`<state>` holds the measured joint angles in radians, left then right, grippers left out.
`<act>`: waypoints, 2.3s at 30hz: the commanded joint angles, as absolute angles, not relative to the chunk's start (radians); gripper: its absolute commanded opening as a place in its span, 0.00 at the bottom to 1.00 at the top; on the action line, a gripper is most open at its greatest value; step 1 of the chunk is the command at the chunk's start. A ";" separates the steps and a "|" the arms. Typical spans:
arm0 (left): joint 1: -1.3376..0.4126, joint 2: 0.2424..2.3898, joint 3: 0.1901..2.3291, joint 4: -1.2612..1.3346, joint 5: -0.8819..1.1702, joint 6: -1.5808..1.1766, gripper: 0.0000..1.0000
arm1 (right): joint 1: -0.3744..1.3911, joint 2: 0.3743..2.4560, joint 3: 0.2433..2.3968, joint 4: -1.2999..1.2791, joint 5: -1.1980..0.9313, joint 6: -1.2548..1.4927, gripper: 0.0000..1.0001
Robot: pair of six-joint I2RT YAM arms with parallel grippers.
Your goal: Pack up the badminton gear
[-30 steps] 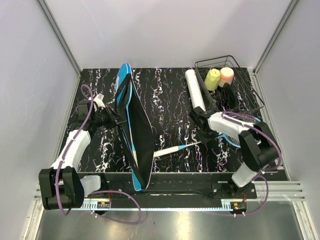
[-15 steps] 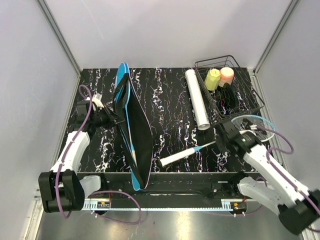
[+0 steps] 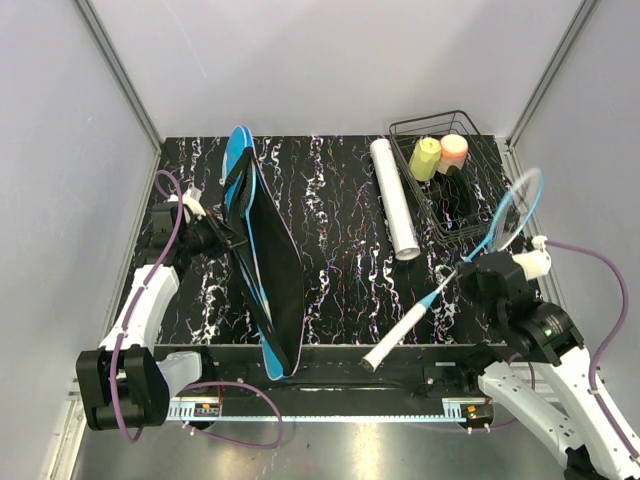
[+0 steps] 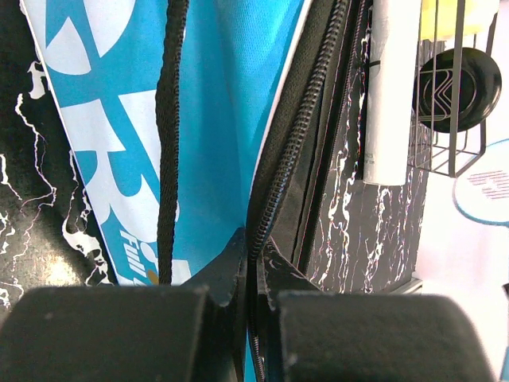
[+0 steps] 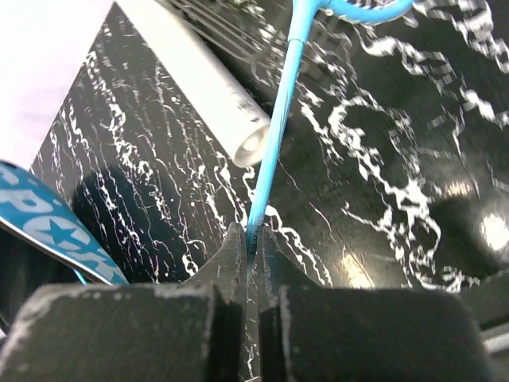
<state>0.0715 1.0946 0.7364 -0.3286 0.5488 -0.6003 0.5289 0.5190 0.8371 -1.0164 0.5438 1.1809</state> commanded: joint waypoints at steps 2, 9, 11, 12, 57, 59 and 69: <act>0.080 1.068 0.764 -0.273 0.537 -0.589 0.00 | 0.528 0.601 0.988 -0.761 0.583 0.795 0.00; 0.080 1.077 0.767 -0.273 0.532 -0.589 0.00 | 0.528 0.719 1.028 -0.528 0.476 0.611 0.00; 0.078 1.080 0.770 -0.270 0.535 -0.589 0.00 | 0.528 0.768 1.040 -0.470 0.370 0.566 0.00; 0.080 1.083 0.773 -0.271 0.535 -0.592 0.00 | 0.528 0.823 1.045 -0.409 0.327 0.549 0.00; 0.080 1.131 0.778 -0.066 0.607 -0.785 0.00 | 0.572 1.414 0.920 0.110 -1.126 0.979 0.00; 0.080 1.134 0.776 -0.066 0.620 -0.778 0.00 | 0.581 1.423 0.920 0.146 -1.138 1.008 0.00; 0.072 1.124 0.752 -0.003 0.672 -0.784 0.00 | 0.612 1.523 0.916 0.204 -1.134 1.071 0.00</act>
